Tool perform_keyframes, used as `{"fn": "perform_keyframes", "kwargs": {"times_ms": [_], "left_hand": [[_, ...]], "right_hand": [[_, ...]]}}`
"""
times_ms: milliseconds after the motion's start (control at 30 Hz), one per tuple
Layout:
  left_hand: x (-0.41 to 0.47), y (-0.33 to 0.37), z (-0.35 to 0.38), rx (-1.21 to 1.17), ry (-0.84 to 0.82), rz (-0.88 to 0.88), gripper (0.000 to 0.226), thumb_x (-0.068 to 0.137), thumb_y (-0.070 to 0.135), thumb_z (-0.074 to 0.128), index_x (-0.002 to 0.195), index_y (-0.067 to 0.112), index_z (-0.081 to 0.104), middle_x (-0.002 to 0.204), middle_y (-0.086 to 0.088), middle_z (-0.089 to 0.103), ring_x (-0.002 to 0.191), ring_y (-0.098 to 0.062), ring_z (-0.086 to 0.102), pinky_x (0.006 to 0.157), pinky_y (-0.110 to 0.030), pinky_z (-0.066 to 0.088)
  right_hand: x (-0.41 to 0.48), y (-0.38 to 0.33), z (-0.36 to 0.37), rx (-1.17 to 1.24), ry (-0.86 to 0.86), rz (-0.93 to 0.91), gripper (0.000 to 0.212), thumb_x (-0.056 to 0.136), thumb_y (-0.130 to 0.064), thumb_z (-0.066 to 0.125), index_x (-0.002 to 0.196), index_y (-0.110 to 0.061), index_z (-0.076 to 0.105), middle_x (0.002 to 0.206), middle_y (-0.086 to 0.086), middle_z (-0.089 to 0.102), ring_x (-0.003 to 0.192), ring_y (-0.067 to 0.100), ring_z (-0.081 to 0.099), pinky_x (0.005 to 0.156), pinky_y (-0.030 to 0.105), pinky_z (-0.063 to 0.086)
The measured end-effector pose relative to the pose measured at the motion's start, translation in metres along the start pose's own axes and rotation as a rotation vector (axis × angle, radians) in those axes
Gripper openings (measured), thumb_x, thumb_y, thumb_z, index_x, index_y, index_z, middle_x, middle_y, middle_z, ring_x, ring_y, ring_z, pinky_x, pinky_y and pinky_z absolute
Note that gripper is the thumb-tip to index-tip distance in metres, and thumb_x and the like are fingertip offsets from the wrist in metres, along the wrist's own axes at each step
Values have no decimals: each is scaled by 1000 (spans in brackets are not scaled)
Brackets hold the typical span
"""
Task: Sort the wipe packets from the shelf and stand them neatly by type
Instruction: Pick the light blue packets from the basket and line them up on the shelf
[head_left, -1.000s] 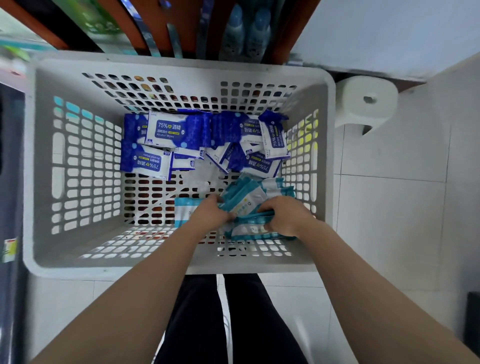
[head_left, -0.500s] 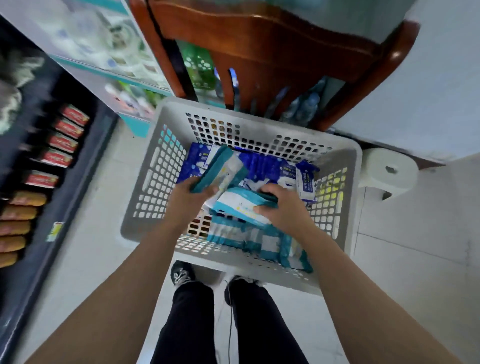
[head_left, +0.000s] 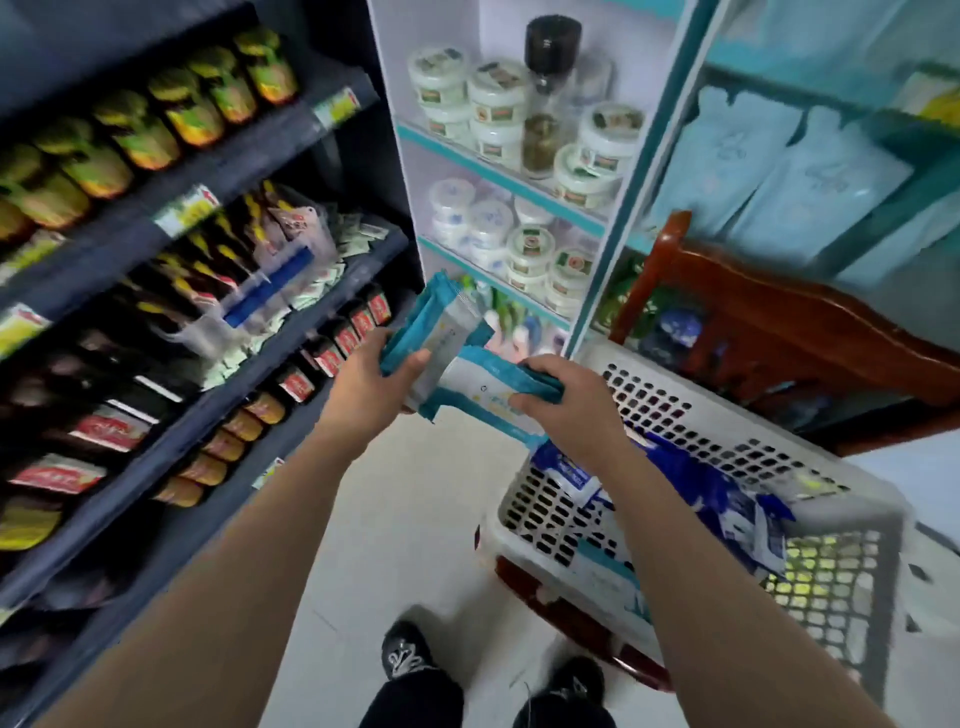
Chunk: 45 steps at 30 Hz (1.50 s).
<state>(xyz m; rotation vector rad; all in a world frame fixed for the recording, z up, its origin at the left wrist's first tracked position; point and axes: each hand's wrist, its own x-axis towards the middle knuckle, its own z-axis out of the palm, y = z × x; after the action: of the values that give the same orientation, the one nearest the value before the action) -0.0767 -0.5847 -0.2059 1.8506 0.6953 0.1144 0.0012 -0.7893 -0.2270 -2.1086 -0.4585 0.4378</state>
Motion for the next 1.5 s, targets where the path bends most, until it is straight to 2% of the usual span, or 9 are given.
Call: {"fn": "perform_keyframes", "kwargs": {"times_ms": [100, 233, 467, 600, 733, 867, 967, 1167, 1500], "left_hand": [[11, -2, -72, 60, 64, 36, 28, 91, 41, 60, 108, 21, 51, 101, -6, 65, 82, -24, 66, 71, -44, 59], [25, 0, -157, 86, 146, 98, 34, 86, 47, 65, 107, 22, 56, 100, 1, 67, 90, -21, 65, 82, -44, 55], [60, 8, -254, 89, 329, 152, 30, 89, 37, 65, 105, 13, 59, 83, 0, 61, 62, -10, 55, 50, -23, 45], [85, 21, -293, 144, 422, 204, 19, 89, 31, 66, 95, 15, 58, 71, 7, 55, 54, -4, 48, 49, -15, 40], [112, 39, -330, 95, 515, 207, 16, 86, 31, 70, 93, 19, 61, 72, 10, 59, 60, -5, 51, 60, -24, 44], [135, 58, -366, 33, 542, 211, 20, 84, 32, 72, 84, 15, 61, 75, -3, 62, 64, -14, 54, 59, -35, 48], [153, 71, -392, 23, 557, 201, 21, 83, 36, 72, 85, 17, 61, 78, 0, 65, 63, -14, 59, 55, -30, 51], [212, 87, -452, 56, 604, 196, 25, 82, 33, 74, 92, 18, 57, 78, 5, 63, 56, -5, 58, 43, -15, 44], [315, 72, -526, 259, 654, 135, 31, 82, 32, 72, 106, 17, 63, 101, -2, 65, 90, -21, 60, 70, -31, 45]], "right_hand": [[23, -51, 40, -10, -10, -78, 29, 78, -21, 75, 105, -20, 67, 95, -6, 67, 90, 15, 62, 81, 33, 51], [54, -113, 86, -35, -35, -162, 30, 78, -22, 76, 106, -19, 67, 96, -5, 67, 88, 12, 62, 77, 27, 47], [116, -201, 134, -21, -93, -292, 30, 80, -24, 75, 108, -19, 66, 95, -5, 68, 88, 14, 63, 80, 29, 49], [162, -239, 152, -7, -157, -375, 32, 85, -22, 71, 116, -17, 63, 104, -4, 67, 95, 13, 63, 80, 27, 48], [210, -277, 163, -29, -197, -445, 25, 88, -28, 67, 111, -19, 62, 99, -5, 66, 88, 13, 62, 71, 29, 46], [246, -318, 172, 10, -232, -517, 23, 89, -25, 66, 111, -20, 62, 96, -10, 65, 84, 5, 61, 67, 21, 44], [270, -346, 179, 26, -265, -558, 16, 89, -22, 65, 105, -22, 62, 91, -15, 63, 78, -5, 58, 57, 7, 39], [322, -397, 205, 58, -270, -589, 16, 91, -20, 64, 106, -19, 60, 98, -11, 64, 86, -2, 60, 56, 6, 42], [397, -462, 248, 65, -251, -533, 16, 92, -27, 62, 105, -19, 56, 108, -8, 63, 90, 3, 65, 54, 17, 50]]}}
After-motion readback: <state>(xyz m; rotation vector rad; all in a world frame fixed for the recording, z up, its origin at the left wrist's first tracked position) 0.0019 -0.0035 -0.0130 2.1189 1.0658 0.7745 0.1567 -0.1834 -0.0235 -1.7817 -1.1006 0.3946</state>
